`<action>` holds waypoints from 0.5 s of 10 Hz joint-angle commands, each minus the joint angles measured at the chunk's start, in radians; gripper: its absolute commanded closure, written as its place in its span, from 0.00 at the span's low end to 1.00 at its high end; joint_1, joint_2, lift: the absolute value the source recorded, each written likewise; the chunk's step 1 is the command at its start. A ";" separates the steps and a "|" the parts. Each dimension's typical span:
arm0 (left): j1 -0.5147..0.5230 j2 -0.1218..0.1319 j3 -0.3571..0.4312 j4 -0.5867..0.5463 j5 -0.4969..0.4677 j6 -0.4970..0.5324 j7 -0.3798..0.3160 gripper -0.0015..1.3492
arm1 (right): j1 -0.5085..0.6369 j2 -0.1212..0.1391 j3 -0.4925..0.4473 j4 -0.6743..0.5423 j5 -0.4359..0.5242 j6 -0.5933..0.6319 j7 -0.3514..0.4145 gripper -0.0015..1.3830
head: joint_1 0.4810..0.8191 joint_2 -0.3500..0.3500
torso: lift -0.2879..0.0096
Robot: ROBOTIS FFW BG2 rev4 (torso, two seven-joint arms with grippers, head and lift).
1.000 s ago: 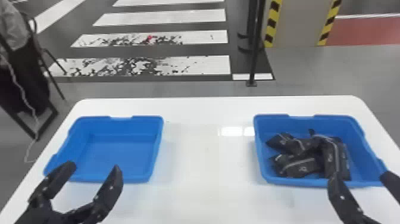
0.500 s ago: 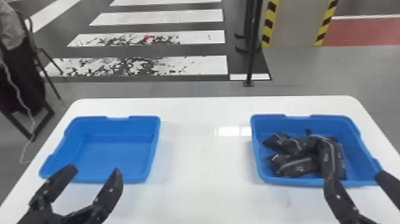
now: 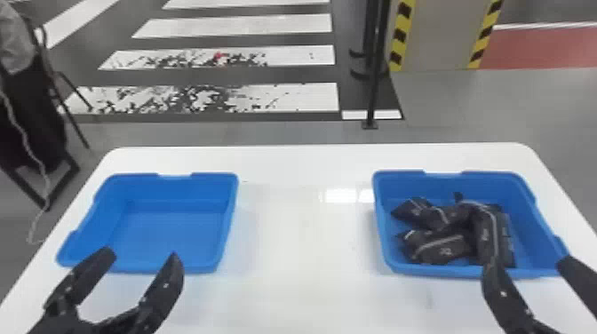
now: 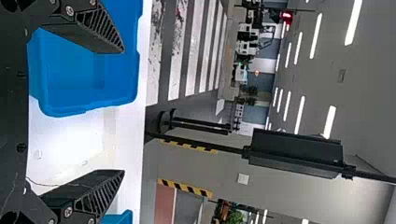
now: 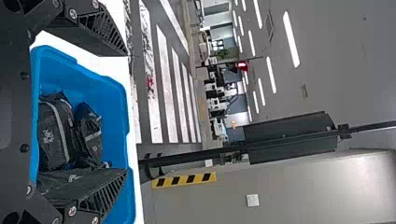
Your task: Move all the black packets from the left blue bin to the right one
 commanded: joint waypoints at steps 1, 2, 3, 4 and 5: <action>0.000 -0.003 -0.002 0.000 0.004 0.006 0.000 0.10 | 0.000 -0.001 0.000 0.002 -0.004 0.001 0.000 0.11 | 0.63 0.61 | 0.45; 0.000 -0.003 0.000 0.000 0.004 0.006 0.000 0.10 | 0.000 -0.001 0.000 0.002 -0.008 0.001 0.000 0.11 | 0.63 0.61 | 0.45; 0.000 -0.003 0.000 0.000 0.006 0.009 0.000 0.10 | 0.000 -0.001 0.000 0.002 -0.010 0.001 0.000 0.11 | 0.63 0.61 | 0.45; 0.000 -0.003 0.000 0.000 0.006 0.009 0.000 0.10 | 0.000 -0.001 0.000 0.002 -0.010 0.001 0.000 0.11 | 0.63 0.61 | 0.45; 0.000 -0.003 0.000 0.000 0.010 0.014 0.000 0.10 | 0.000 -0.001 0.000 0.002 -0.010 0.001 0.000 0.11 | 0.63 0.61 | 0.45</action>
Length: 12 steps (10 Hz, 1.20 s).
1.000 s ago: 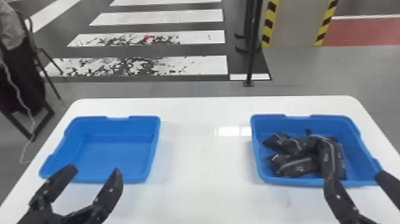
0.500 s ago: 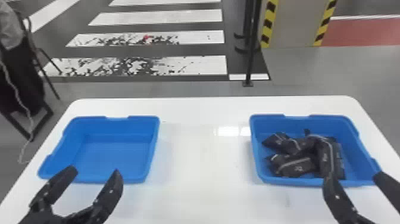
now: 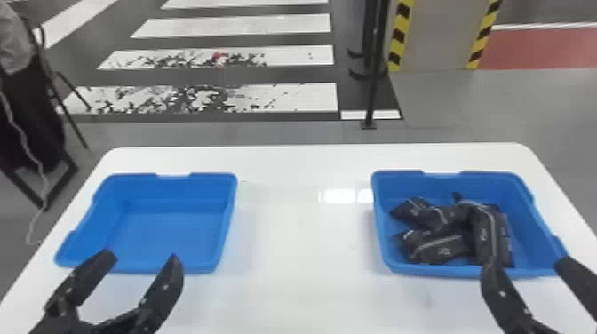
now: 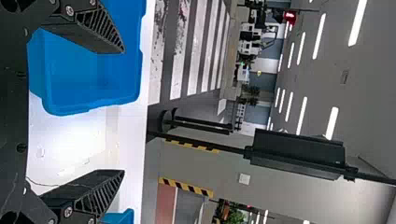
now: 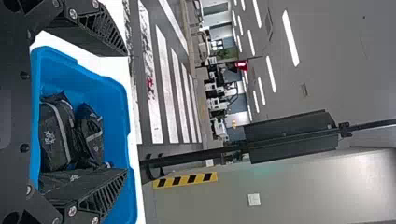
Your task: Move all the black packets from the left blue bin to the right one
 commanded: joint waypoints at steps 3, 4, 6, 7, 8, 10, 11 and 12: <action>0.000 -0.003 -0.002 0.000 0.004 0.005 0.000 0.10 | -0.002 0.000 0.000 0.000 -0.004 0.000 0.000 0.11 | 0.63 0.61 | 0.45; 0.000 -0.003 -0.004 0.000 0.004 0.007 0.000 0.10 | -0.002 0.000 0.002 0.002 -0.006 -0.002 0.000 0.11 | 0.63 0.61 | 0.45; 0.000 -0.003 -0.004 0.000 0.006 0.010 0.000 0.10 | -0.005 0.000 0.004 0.005 -0.010 0.000 0.000 0.11 | 0.63 0.61 | 0.45; 0.000 -0.003 -0.004 0.000 0.006 0.010 0.000 0.10 | -0.007 0.000 0.004 0.005 -0.010 -0.002 0.000 0.11 | 0.63 0.61 | 0.45; 0.000 -0.003 -0.004 0.000 0.006 0.010 0.000 0.10 | -0.007 0.000 0.004 0.007 -0.010 0.000 0.000 0.11 | 0.63 0.61 | 0.45; 0.000 -0.003 -0.004 0.000 0.008 0.010 0.000 0.10 | -0.009 -0.002 0.008 0.010 -0.014 0.000 0.000 0.11 | 0.63 0.61 | 0.45; 0.000 -0.003 -0.004 0.000 0.006 0.010 0.000 0.10 | -0.012 -0.003 0.010 0.010 -0.018 -0.002 0.000 0.11 | 0.63 0.61 | 0.45; 0.000 -0.003 -0.004 0.000 0.008 0.010 0.000 0.10 | -0.012 -0.006 0.014 0.010 -0.020 0.000 0.000 0.11 | 0.63 0.61 | 0.45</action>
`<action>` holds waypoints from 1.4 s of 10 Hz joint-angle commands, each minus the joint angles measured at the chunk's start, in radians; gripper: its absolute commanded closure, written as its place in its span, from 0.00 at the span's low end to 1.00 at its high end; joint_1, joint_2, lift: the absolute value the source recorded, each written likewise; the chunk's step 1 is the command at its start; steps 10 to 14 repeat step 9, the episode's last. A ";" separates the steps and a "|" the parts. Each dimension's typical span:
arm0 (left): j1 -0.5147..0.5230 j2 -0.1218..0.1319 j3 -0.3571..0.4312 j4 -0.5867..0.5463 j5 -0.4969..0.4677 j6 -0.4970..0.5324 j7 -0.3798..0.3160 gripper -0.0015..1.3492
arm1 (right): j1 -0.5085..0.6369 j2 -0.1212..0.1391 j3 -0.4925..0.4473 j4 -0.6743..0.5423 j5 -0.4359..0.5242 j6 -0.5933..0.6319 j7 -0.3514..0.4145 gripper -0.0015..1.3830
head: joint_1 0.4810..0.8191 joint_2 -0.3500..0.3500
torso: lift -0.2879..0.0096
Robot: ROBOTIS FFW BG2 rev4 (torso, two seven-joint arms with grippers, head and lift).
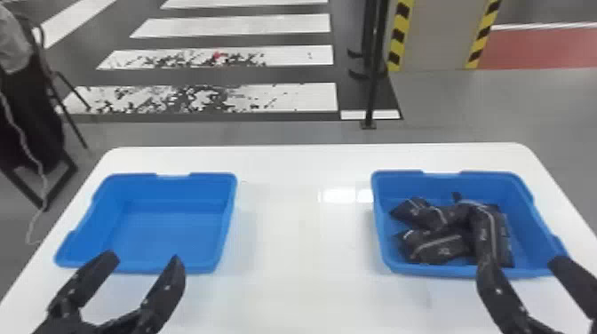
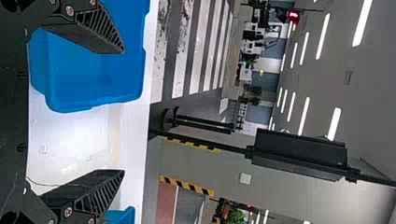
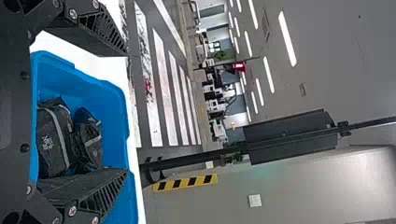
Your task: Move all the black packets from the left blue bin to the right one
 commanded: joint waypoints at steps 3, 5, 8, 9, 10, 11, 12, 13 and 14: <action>0.002 -0.003 0.000 0.000 0.006 0.002 0.000 0.10 | 0.000 -0.003 0.002 0.000 -0.005 0.001 0.000 0.11 | 0.63 0.62 | 0.45; 0.002 -0.003 0.000 0.000 0.006 0.002 0.000 0.10 | 0.000 -0.003 0.004 0.000 -0.005 -0.001 0.000 0.11 | 0.63 0.62 | 0.45; 0.002 -0.003 0.000 0.000 0.008 0.002 0.000 0.10 | 0.000 -0.003 0.004 0.000 -0.007 0.001 0.000 0.12 | 0.63 0.62 | 0.45; 0.002 -0.003 0.002 0.000 0.010 0.005 0.000 0.10 | 0.000 -0.003 0.004 0.000 -0.005 0.001 0.000 0.13 | 0.63 0.62 | 0.45; 0.002 -0.003 0.002 0.000 0.010 0.005 0.000 0.10 | 0.000 -0.003 0.004 0.000 -0.005 0.001 0.000 0.13 | 0.63 0.62 | 0.45; 0.002 -0.003 0.002 0.000 0.010 0.005 0.000 0.10 | 0.000 -0.003 0.004 0.000 -0.005 0.001 0.000 0.13 | 0.63 0.62 | 0.45; 0.002 -0.003 0.002 0.000 0.010 0.005 0.000 0.10 | 0.000 -0.003 0.004 0.000 -0.005 0.001 0.000 0.13 | 0.63 0.62 | 0.45; 0.002 -0.003 0.002 0.000 0.010 0.005 0.000 0.10 | 0.000 -0.003 0.004 0.000 -0.005 0.001 0.000 0.13 | 0.63 0.62 | 0.45; 0.002 -0.003 0.002 0.000 0.010 0.005 0.000 0.10 | 0.000 -0.003 0.004 0.000 -0.005 0.001 0.000 0.13 | 0.63 0.62 | 0.45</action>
